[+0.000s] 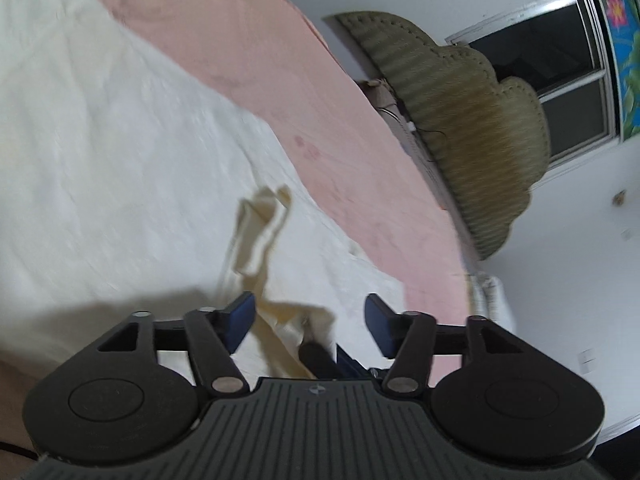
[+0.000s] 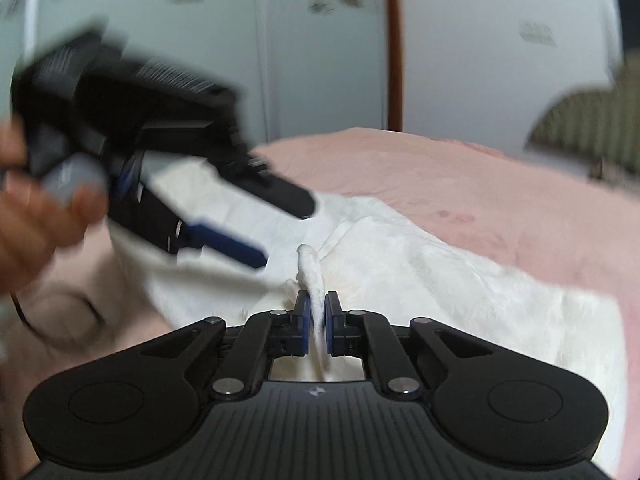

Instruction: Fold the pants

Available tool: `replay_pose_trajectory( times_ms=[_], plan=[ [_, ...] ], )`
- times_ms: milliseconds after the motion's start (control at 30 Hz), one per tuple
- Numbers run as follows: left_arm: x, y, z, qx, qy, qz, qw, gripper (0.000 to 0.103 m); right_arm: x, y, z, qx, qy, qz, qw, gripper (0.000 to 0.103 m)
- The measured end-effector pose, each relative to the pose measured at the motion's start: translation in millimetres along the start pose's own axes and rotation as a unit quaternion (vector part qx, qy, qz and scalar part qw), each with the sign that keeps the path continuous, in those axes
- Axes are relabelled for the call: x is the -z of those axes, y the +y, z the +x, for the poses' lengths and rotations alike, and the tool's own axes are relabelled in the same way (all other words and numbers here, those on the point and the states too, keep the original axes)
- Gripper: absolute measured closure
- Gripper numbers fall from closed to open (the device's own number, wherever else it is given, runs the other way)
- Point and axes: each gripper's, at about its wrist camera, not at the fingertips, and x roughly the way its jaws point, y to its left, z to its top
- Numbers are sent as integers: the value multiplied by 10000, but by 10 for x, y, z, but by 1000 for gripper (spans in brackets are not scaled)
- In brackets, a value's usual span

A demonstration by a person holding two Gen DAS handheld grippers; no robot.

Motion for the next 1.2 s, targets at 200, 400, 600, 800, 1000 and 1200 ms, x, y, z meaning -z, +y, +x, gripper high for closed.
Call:
replay_pose_trajectory(
  times_ms=[200,400,600,800,1000,1200],
  plan=[
    [-38,75,304,347,398,-612,9967,31,-7,-103,-205,-207,-178,386,9989,96],
    [-98,230,524,499,540,-1278,9891,25,-25,-122,-273,43,-160,408,9990,95],
    [-139,278,489,375,435,-1295,9899,24,-21,96,-36,73,403,-348,9986,93],
    [-151,266,491,293,385,-1203,9916,24,-20,174,31,7,498,-495,9975,93],
    [-189,281,477,520,311,-1284,9899,24,11,307,-68,137,328,-920,9951,37],
    [-207,119,496,750,375,-1088,9905,24,30,417,58,437,373,-1197,9911,44]
  ],
)
